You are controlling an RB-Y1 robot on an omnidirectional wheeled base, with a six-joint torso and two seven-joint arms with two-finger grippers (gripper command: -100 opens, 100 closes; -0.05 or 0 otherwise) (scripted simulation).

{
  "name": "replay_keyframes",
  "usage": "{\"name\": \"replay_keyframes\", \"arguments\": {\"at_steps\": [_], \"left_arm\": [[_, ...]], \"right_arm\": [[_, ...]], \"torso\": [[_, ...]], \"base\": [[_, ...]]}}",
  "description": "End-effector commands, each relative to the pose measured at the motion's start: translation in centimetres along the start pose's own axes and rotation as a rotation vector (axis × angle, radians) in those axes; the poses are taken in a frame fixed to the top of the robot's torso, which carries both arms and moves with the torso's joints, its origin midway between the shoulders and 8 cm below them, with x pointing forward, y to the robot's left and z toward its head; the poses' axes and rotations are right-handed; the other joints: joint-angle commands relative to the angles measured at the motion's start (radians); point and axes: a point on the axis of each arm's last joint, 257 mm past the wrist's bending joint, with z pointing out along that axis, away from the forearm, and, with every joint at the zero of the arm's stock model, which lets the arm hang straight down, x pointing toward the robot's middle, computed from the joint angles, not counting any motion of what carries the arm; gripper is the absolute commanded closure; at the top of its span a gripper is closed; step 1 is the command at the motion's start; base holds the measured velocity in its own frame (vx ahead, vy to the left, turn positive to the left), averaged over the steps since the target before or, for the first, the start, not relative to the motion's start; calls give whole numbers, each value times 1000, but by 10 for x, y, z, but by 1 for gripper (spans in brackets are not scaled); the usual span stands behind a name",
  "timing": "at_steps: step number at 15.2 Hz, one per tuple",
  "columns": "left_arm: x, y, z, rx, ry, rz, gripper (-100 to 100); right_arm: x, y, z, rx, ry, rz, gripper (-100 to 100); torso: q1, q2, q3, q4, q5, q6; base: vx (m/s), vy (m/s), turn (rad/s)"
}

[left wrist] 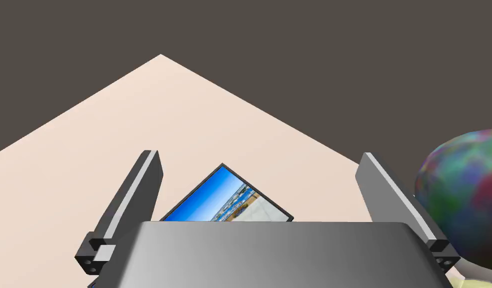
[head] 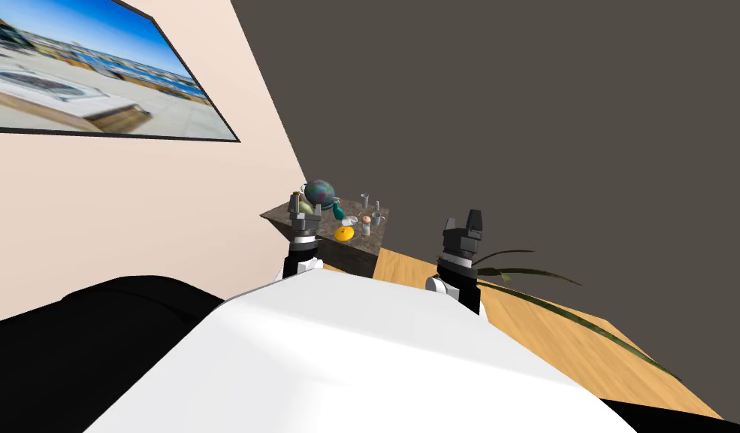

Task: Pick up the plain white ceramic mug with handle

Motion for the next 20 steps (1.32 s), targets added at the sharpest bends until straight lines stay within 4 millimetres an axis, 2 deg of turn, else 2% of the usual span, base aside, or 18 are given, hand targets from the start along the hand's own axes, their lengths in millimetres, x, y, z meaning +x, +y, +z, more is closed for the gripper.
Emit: {"name": "replay_keyframes", "arguments": {"at_steps": [1, 8, 12, 15, 20], "left_arm": [[1, 4, 2, -16, 22, -3, -100], [2, 36, 18, -126, 98, -51, -100], [1, 50, 21, -177, 109, -65, -100], [-1, 66, 32, -235, 134, -100, -100], [-4, 86, 34, -314, 137, -114, -100]], "right_arm": [[0, 0, 0, 0, 0, 0, 0], [0, 0, 0, 0, 0, 0, 0], [0, 0, 0, 0, 0, 0, 0], [0, 0, 0, 0, 0, 0, 0], [0, 0, 0, 0, 0, 0, 0]], "torso": [[0, 0, 0, 0, 0, 0], [-8, 1, 1, 0, -2, 0], [-9, 1, 1, 0, -2, 0], [-7, 1, 1, 0, -2, 0], [-7, 1, 0, 0, -2, 0]], "base": [[-4, -19, -14], [-19, -99, -30], [-14, -106, -23], [-23, -102, -31], [-10, -94, -24]]}}
